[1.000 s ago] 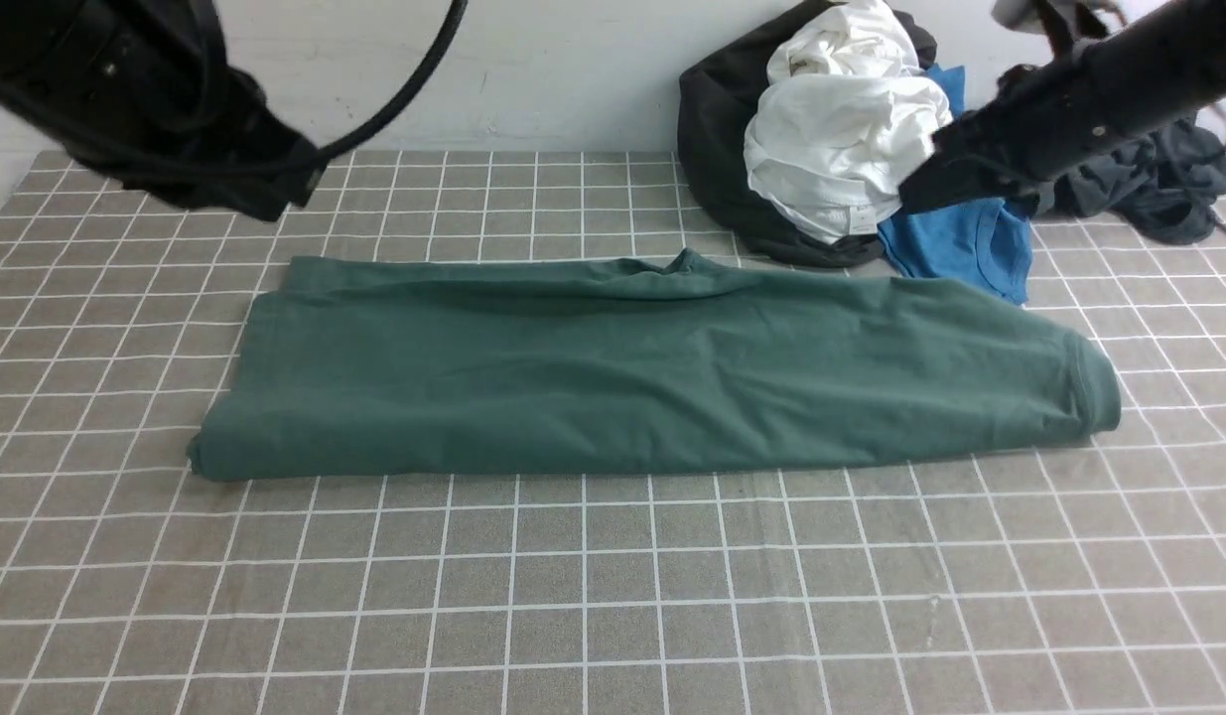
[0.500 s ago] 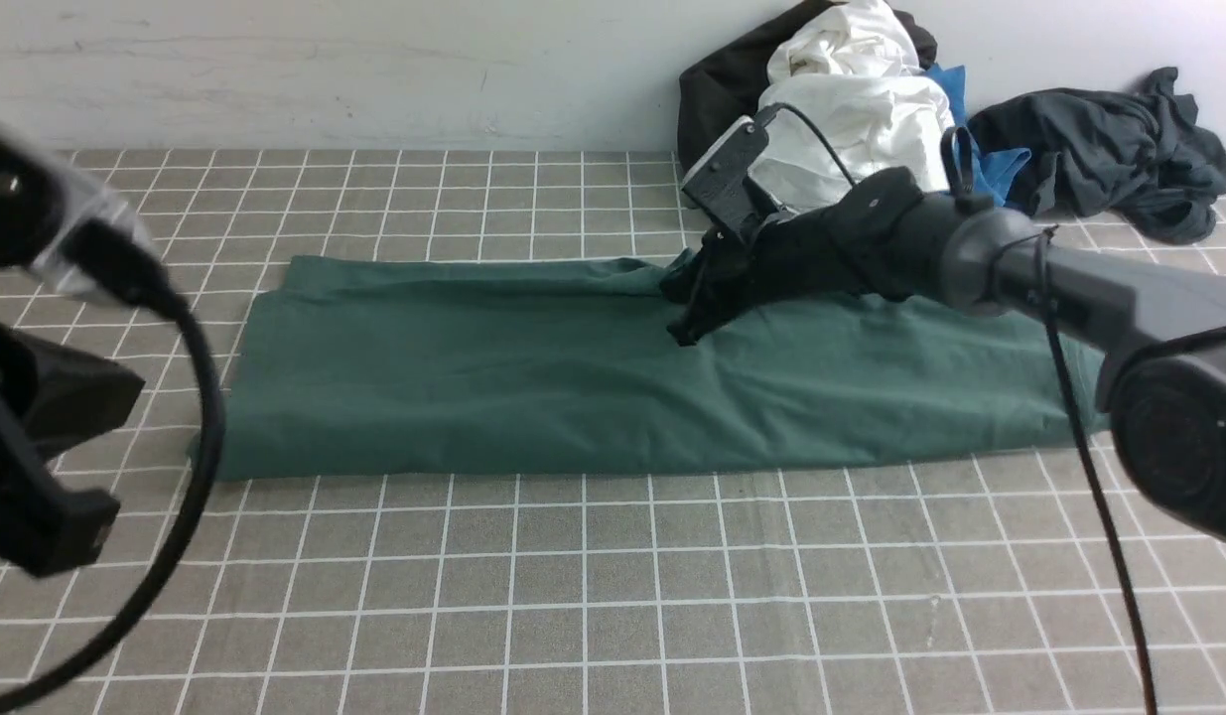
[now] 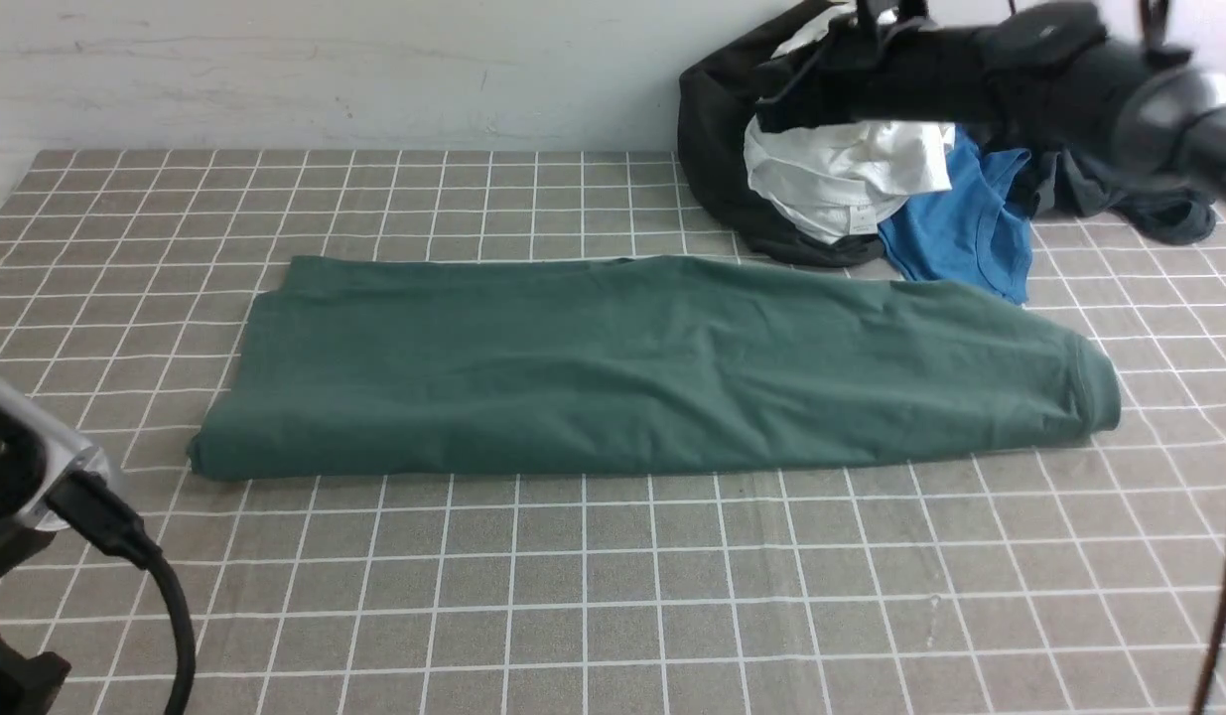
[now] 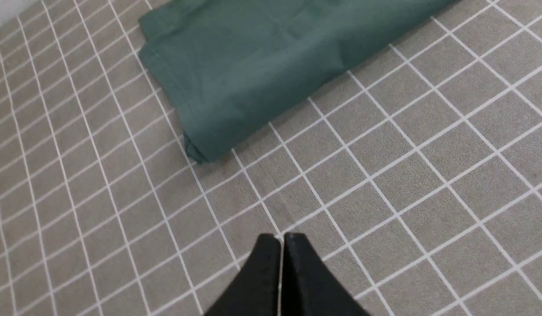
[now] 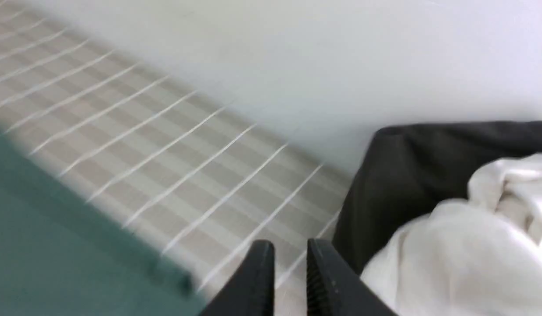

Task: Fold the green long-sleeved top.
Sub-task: Use the right arm to clamp the right edge of the fabric

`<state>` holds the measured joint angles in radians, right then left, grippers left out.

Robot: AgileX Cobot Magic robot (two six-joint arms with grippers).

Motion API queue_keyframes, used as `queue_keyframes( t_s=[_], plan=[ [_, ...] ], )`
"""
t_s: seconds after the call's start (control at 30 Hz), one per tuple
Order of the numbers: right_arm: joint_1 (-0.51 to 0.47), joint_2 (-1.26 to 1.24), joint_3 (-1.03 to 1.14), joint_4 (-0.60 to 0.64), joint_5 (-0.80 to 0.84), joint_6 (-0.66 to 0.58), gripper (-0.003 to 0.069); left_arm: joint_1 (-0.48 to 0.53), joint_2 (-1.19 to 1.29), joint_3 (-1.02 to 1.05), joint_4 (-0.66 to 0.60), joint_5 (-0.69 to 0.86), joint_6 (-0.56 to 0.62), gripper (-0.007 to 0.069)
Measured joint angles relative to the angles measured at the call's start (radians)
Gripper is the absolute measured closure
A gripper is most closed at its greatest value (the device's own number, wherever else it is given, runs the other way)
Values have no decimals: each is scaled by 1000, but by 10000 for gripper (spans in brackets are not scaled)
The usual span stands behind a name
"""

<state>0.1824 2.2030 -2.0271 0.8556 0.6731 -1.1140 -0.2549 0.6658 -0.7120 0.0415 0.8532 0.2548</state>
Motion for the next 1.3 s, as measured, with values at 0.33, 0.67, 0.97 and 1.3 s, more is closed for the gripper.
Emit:
queue_keyframes(
  t_s=[0.33,0.67,0.97,1.3],
  plan=[
    [-71,-77,71,-922,563,989,315,0,-89,215,35,-201,-263,631],
    [-262,-27,204,-748,563,1055,230,0,-99,224,35,-225,-300,631],
    [-296,79,223,-597,495,1068,244,0,-99,224,38,-231,-301,631],
    [-292,70,197,-620,538,968,645,0,-99,224,40,-231,-301,631]
  ],
)
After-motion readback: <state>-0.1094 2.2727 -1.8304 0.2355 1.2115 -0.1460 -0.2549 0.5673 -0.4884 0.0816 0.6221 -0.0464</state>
